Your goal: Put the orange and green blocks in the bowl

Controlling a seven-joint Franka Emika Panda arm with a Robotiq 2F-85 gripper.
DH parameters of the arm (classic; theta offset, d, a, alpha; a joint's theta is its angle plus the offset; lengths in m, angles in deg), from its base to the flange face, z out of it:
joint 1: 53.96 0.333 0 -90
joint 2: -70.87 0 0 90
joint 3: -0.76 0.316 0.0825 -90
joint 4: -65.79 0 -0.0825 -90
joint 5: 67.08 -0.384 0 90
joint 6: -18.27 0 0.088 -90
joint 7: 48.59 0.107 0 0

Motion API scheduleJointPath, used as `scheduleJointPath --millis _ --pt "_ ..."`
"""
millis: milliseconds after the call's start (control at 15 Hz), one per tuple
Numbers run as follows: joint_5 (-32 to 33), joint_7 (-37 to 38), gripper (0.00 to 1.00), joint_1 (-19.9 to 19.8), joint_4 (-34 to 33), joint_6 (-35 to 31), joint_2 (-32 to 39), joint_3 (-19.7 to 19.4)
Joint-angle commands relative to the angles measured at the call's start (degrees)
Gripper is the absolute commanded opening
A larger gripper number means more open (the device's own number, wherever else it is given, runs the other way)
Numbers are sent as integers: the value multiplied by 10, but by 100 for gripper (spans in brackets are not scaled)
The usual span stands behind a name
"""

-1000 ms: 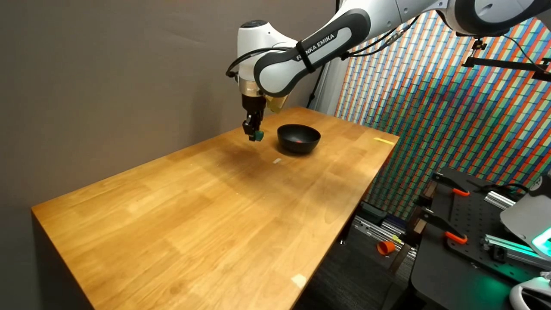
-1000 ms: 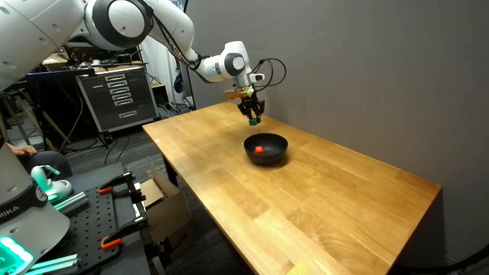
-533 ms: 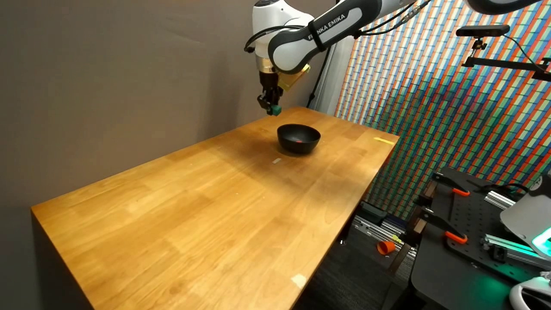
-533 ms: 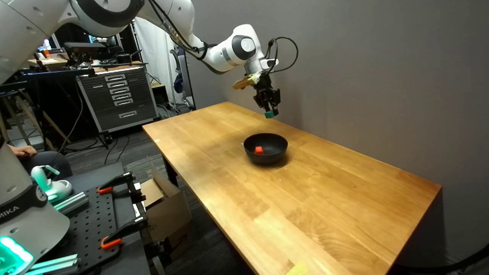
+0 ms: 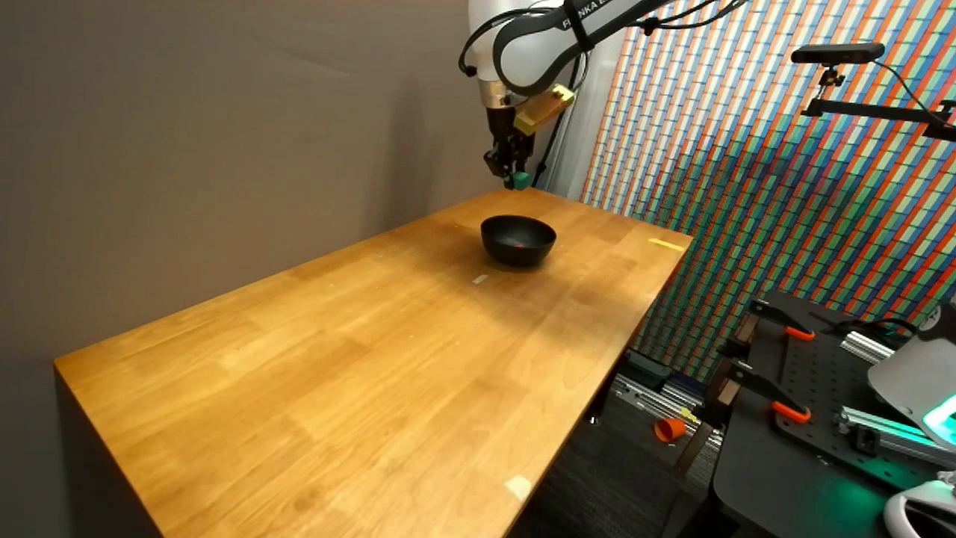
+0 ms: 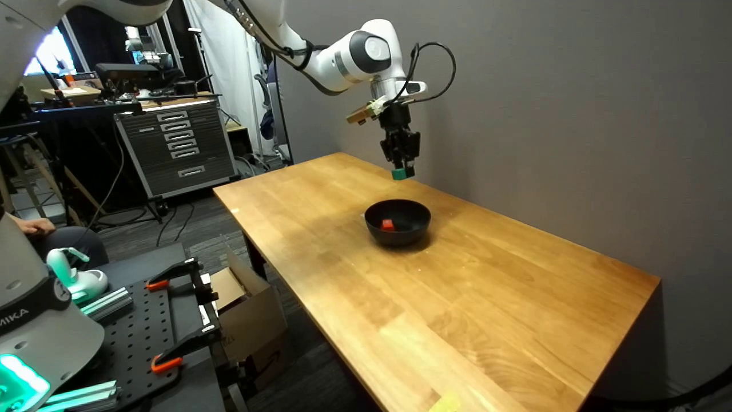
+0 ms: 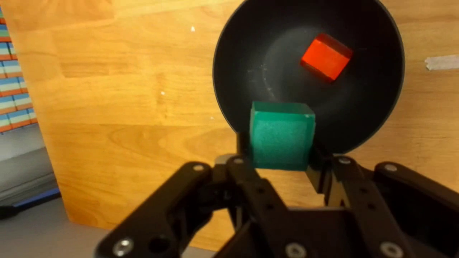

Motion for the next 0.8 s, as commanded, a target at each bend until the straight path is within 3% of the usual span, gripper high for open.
scheduleJointPath --millis 0,267,467,733 --pt "-17 -12 72 -32 51 -6 -46 28" --pt "-43 -43 100 -60 83 -21 -69 56" --pt "-97 -99 100 -93 138 -15 -116 86" --pt "-148 -153 100 -132 250 -6 -206 92"
